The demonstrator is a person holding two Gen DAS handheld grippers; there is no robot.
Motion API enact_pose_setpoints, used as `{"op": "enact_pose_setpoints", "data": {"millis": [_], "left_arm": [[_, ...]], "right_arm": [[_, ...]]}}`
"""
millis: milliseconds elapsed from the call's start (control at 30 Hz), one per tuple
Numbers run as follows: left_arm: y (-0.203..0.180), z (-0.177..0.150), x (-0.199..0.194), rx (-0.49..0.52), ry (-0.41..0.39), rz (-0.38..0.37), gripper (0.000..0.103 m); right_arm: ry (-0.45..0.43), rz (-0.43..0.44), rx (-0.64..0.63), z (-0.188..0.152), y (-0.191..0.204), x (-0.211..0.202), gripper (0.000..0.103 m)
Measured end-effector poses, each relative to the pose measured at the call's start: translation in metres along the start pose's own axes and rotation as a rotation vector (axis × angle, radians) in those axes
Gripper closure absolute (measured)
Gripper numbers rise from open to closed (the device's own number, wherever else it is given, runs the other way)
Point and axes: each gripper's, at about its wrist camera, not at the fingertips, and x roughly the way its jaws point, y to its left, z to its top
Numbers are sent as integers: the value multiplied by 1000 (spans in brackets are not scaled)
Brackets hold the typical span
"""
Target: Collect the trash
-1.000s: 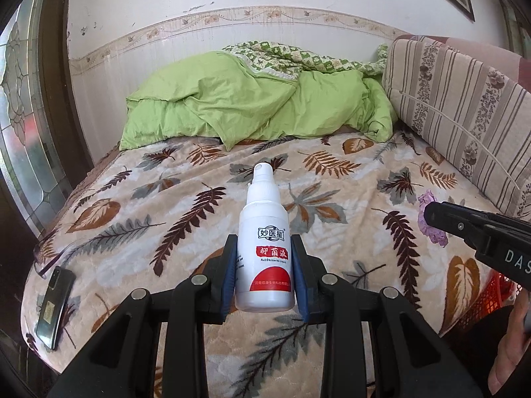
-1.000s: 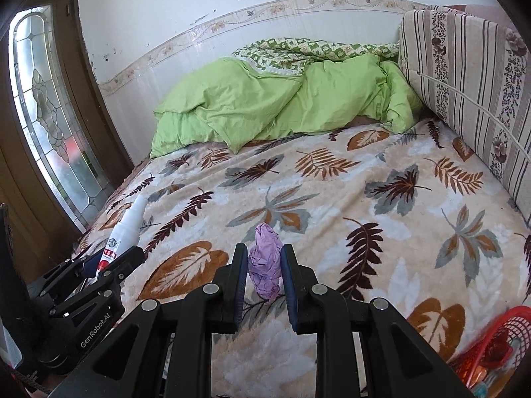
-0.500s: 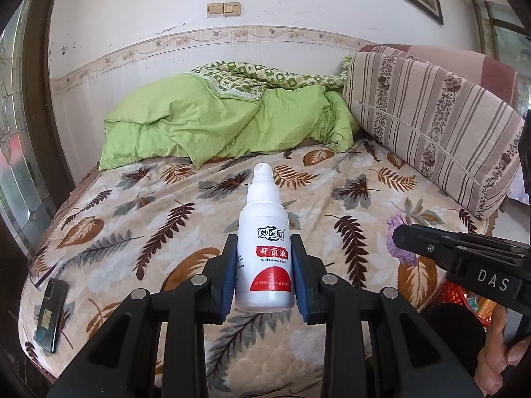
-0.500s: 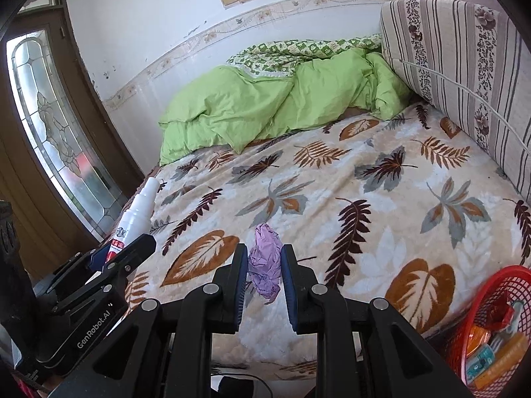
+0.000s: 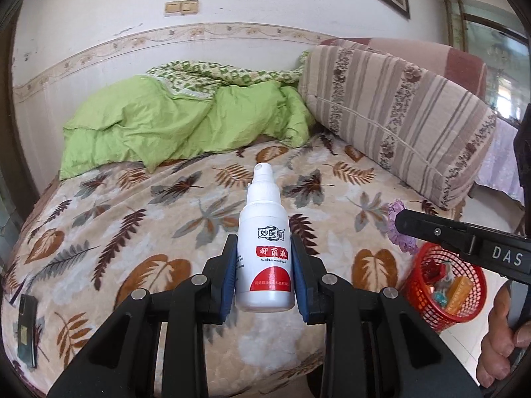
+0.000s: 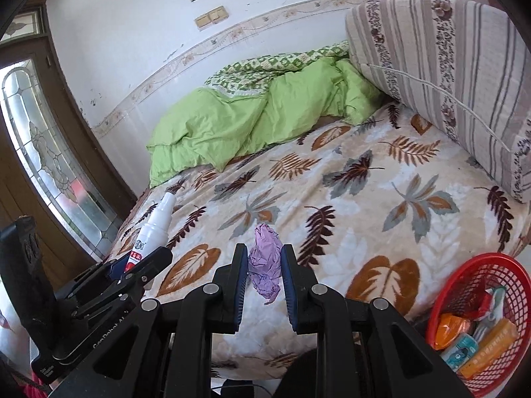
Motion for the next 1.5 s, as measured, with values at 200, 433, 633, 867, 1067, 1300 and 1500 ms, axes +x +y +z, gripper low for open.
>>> {"op": "enact_pose_setpoints", "data": {"millis": [200, 433, 633, 867, 1067, 1300, 1500], "left_arm": [[-69, 12, 18, 99, 51, -293, 74], [-169, 13, 66, 164, 216, -599, 74], [-220, 6, 96, 226, 272, -624, 56], [-189, 14, 64, 261, 99, -489, 29], [-144, 9, 35, 260, -21, -343, 0], [-99, -9, 36, 200, 15, -234, 0], [-83, -13, 35, 192, -8, -176, 0]], "right_arm": [[-60, -157, 137, -6, -86, -58, 81], [-116, -329, 312, -21, -176, -114, 81], [-94, -435, 379, -29, -208, -118, 46], [-97, -698, 275, -32, -174, -114, 24], [-73, -850, 216, -46, -130, -100, 12], [-31, -950, 138, -59, -94, -78, 5], [0, -946, 125, -59, -87, -70, 5]]}}
